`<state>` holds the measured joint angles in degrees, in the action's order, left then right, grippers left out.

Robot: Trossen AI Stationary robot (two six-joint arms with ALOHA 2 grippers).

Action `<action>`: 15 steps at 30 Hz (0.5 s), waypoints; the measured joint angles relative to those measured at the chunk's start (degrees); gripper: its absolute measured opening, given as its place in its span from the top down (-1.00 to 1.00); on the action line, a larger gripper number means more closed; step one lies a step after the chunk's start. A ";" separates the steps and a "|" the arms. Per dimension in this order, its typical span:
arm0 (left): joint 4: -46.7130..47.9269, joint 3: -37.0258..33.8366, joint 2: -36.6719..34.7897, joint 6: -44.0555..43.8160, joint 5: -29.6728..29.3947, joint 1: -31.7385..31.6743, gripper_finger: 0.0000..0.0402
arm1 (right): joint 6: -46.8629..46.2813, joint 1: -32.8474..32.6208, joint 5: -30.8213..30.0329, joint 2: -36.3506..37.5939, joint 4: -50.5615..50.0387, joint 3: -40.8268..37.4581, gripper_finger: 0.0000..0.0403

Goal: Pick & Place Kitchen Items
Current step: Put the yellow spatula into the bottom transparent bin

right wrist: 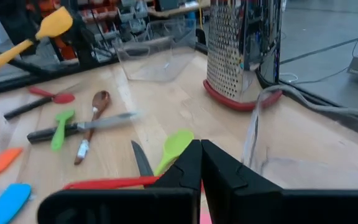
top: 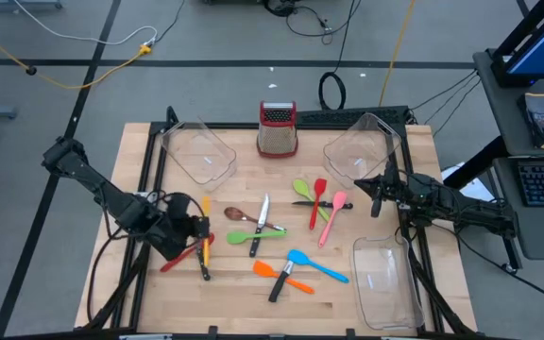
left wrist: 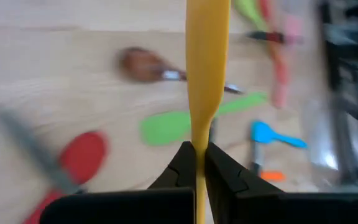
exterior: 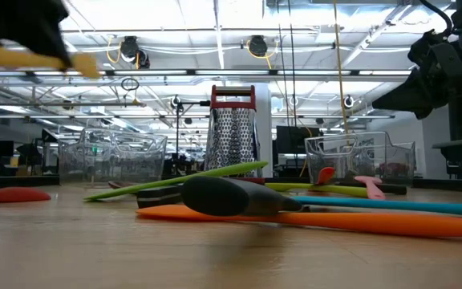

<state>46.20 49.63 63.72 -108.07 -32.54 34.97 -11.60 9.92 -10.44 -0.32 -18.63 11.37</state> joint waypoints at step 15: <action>-39.79 0.09 -0.04 44.78 3.74 -7.61 0.99 | -17.83 0.00 0.00 0.02 9.50 0.00 1.00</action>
<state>6.41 49.71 63.68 -63.29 -28.81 27.36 -29.43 9.92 -10.44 -0.30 -9.13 11.36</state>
